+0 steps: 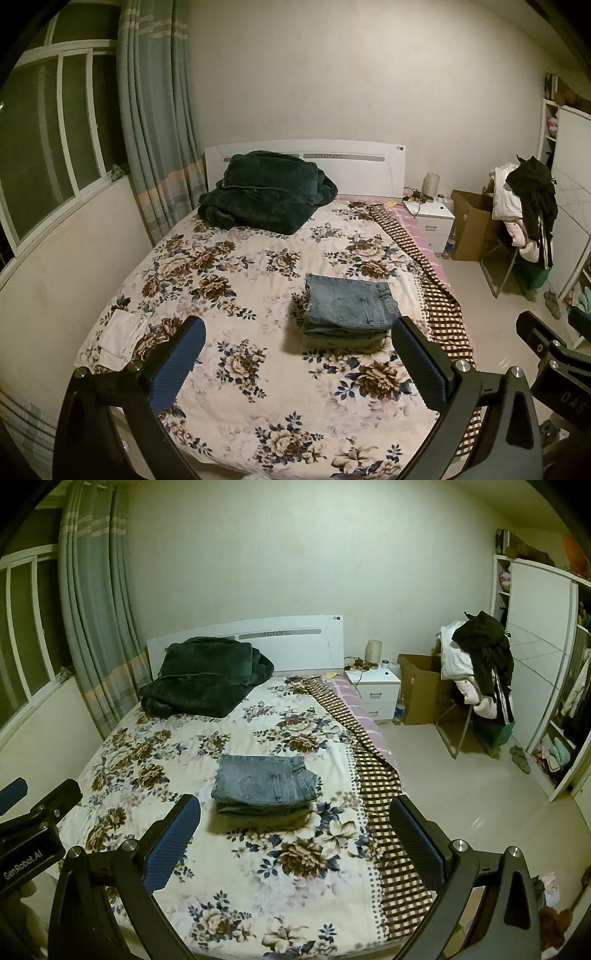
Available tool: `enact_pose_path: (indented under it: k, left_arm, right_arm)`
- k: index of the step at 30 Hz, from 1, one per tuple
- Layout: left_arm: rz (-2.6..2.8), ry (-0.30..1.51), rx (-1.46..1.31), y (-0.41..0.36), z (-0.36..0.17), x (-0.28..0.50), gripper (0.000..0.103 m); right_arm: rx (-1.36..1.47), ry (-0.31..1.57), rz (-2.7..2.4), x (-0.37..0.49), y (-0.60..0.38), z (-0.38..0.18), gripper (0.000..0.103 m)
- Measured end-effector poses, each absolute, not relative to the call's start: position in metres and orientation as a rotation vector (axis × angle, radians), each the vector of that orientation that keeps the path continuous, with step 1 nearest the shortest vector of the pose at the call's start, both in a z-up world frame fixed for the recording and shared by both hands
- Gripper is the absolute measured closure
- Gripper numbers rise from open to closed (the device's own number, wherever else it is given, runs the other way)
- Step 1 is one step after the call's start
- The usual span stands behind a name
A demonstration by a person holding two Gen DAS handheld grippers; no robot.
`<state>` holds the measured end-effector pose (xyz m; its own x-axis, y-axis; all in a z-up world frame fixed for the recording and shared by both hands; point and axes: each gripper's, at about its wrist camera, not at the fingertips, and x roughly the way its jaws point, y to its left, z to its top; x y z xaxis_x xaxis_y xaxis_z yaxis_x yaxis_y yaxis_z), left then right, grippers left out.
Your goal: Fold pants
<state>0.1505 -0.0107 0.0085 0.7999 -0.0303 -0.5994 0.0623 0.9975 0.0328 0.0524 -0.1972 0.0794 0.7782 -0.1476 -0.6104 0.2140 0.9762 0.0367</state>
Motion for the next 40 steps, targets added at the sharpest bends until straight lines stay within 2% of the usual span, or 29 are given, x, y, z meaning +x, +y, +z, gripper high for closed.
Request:
enact_pose_path:
  k: [40]
  left_arm:
    - [-0.053, 0.653, 0.039, -0.019, 0.009, 0.13, 0.0]
  right_arm:
    - [0.099, 0.67, -0.174, 0.052, -0.195, 0.072, 0.0]
